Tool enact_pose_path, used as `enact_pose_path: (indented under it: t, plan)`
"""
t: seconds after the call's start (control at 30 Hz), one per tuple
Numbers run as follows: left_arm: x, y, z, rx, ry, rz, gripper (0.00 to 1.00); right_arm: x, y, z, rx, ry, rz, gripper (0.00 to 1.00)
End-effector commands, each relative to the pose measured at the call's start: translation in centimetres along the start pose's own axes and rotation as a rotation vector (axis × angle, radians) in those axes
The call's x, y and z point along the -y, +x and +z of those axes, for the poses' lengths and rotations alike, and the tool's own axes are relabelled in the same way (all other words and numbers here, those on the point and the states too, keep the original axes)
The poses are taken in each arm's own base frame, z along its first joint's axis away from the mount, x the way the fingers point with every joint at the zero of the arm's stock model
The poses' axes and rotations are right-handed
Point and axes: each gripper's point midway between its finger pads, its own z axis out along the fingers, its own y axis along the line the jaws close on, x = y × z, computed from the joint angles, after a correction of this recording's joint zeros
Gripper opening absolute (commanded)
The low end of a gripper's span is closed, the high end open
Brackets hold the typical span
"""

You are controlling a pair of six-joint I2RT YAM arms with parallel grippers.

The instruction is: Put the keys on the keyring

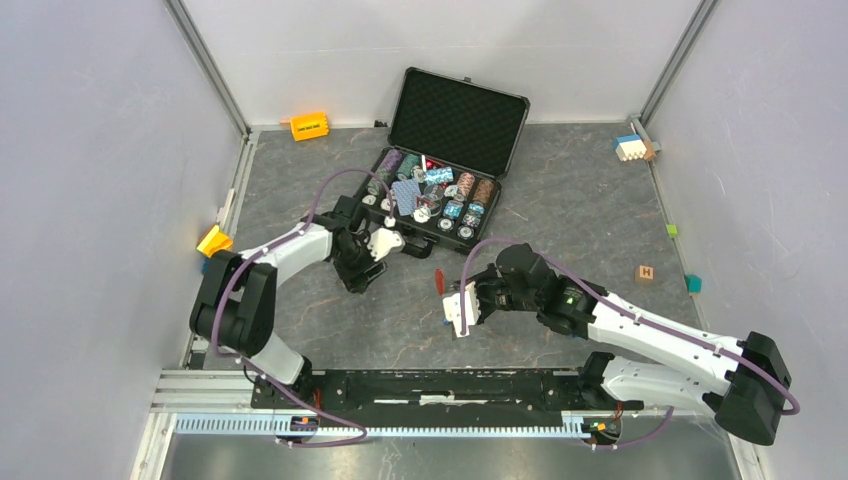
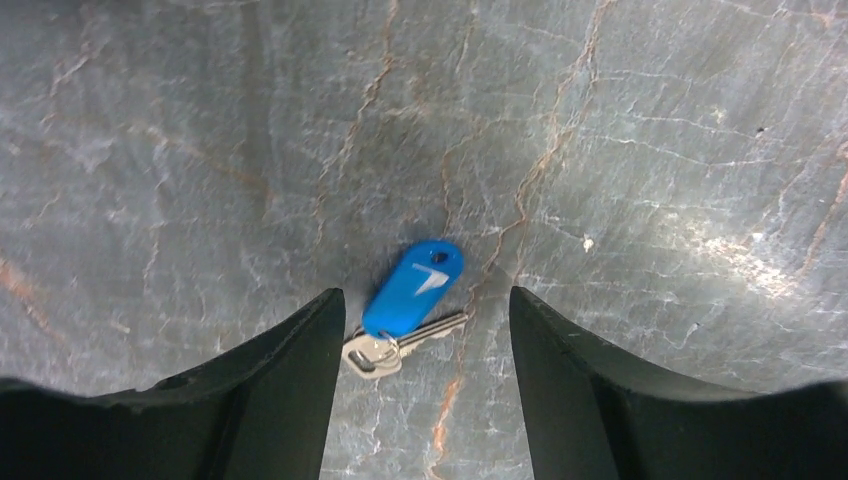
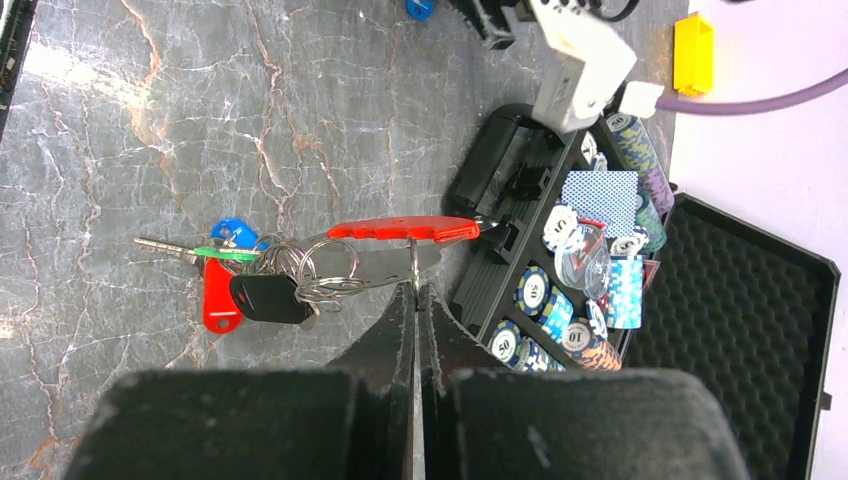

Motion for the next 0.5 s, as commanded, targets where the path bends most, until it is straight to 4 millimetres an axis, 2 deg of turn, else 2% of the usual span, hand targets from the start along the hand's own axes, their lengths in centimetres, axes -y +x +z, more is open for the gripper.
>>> enact_pose_path:
  t: [0.0, 0.23, 0.47]
  plan:
    - [-1.7, -0.9, 0.9, -0.014, -0.046, 0.114, 0.68, 2.3, -2.3, -0.5, 0.065, 0.052, -0.025, 0.00]
    - [-1.3, 0.0, 1.9, -0.035, -0.039, 0.121, 0.43, 2.2, -2.4, -0.5, 0.067, 0.049, -0.026, 0.00]
    - [-0.4, -1.6, 1.1, 0.027, -0.032, 0.130, 0.22, 2.1, -2.2, -0.3, 0.061, 0.041, -0.023, 0.00]
